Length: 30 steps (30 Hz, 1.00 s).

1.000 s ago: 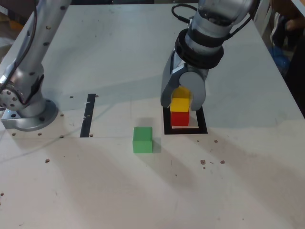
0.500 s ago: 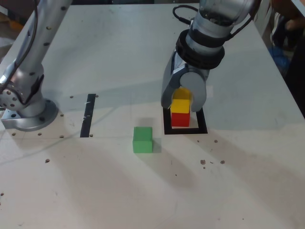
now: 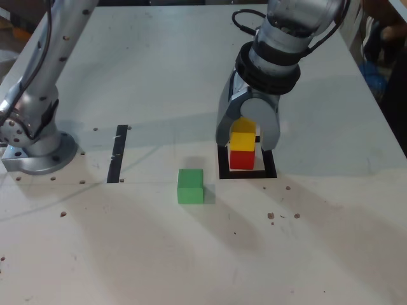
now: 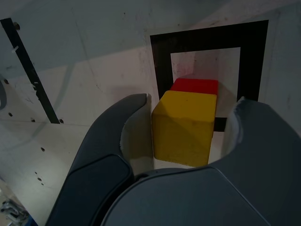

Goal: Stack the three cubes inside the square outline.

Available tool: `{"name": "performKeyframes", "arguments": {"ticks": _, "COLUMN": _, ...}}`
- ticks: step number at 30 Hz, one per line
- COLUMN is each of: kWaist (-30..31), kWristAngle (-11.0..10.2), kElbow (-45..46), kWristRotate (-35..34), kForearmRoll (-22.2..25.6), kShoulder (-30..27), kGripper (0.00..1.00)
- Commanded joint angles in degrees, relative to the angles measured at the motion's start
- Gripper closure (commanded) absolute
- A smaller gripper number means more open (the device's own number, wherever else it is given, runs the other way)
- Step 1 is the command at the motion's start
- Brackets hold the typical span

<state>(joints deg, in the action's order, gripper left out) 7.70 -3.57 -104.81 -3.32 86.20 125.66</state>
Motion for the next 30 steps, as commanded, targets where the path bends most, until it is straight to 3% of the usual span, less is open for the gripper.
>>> {"name": "performKeyframes", "arguments": {"ticks": 1, "kWaist": -0.06, "kWristAngle": -0.49, "kElbow": 0.09, "kWristRotate": -0.06, "kForearmRoll": 0.53, "kShoulder": -0.59, "kGripper": 0.01}}
{"name": "performKeyframes", "arguments": {"ticks": 7, "kWaist": -0.05, "kWristAngle": -2.53, "kElbow": 1.33, "kWristRotate": -0.49, "kForearmRoll": 2.4, "kShoulder": -5.85, "kGripper": 0.01}}
{"name": "performKeyframes", "arguments": {"ticks": 11, "kWaist": 0.0, "kWristAngle": -2.74, "kElbow": 5.84, "kWristRotate": -0.01, "kForearmRoll": 3.27, "kShoulder": -11.96, "kGripper": 0.01}}
{"name": "performKeyframes", "arguments": {"ticks": 16, "kWaist": 1.34, "kWristAngle": -0.93, "kElbow": 15.44, "kWristRotate": 0.58, "kForearmRoll": 1.52, "kShoulder": -18.14, "kGripper": 0.01}}
{"name": "performKeyframes", "arguments": {"ticks": 22, "kWaist": 5.33, "kWristAngle": 3.25, "kElbow": 27.2, "kWristRotate": -2.37, "kForearmRoll": -6.07, "kShoulder": -22.84, "kGripper": 0.01}}
{"name": "performKeyframes", "arguments": {"ticks": 30, "kWaist": 13.44, "kWristAngle": 5.73, "kElbow": 30.01, "kWristRotate": -10.83, "kForearmRoll": -13.73, "kShoulder": -21.16, "kGripper": 0.0}}
